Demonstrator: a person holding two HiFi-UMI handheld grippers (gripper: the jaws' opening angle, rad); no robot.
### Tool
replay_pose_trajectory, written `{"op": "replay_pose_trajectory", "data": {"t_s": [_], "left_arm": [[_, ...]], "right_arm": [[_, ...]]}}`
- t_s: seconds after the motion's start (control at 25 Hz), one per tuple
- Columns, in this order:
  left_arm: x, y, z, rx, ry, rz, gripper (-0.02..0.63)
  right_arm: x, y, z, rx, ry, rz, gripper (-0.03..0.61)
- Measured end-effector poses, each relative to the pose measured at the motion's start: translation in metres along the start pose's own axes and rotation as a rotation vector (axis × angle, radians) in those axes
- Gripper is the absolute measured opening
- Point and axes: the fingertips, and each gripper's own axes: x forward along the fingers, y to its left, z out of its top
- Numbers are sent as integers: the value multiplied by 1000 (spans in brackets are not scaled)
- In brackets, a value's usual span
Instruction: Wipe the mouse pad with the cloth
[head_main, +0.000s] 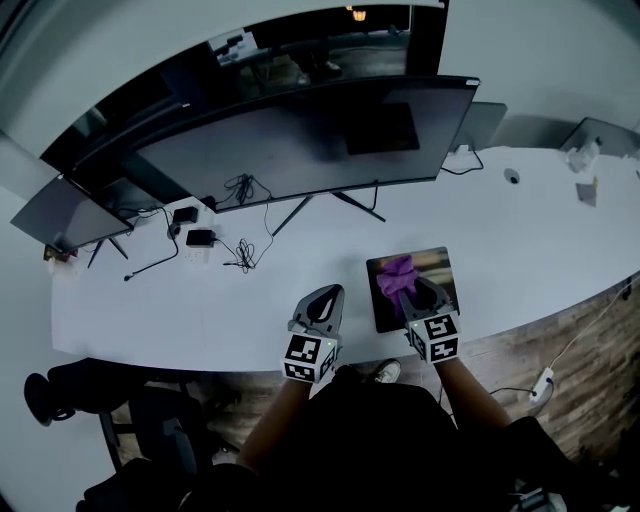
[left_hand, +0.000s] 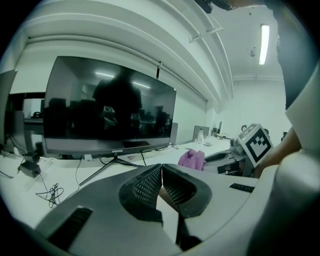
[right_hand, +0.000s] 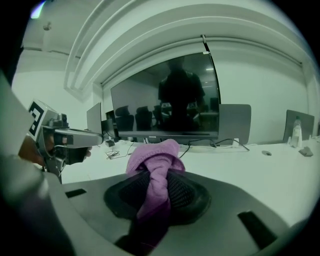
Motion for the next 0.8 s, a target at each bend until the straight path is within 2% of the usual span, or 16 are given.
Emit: {"op": "replay_pose_trajectory", "data": {"t_s": [0.36, 0.8], "left_arm": [[6, 6, -7, -11, 13, -2, 21], [0, 12, -15, 0, 44, -1, 21]], "right_arm": [[48, -14, -41, -18, 144, -19, 106], [92, -10, -69, -32, 243, -13, 106]]}}
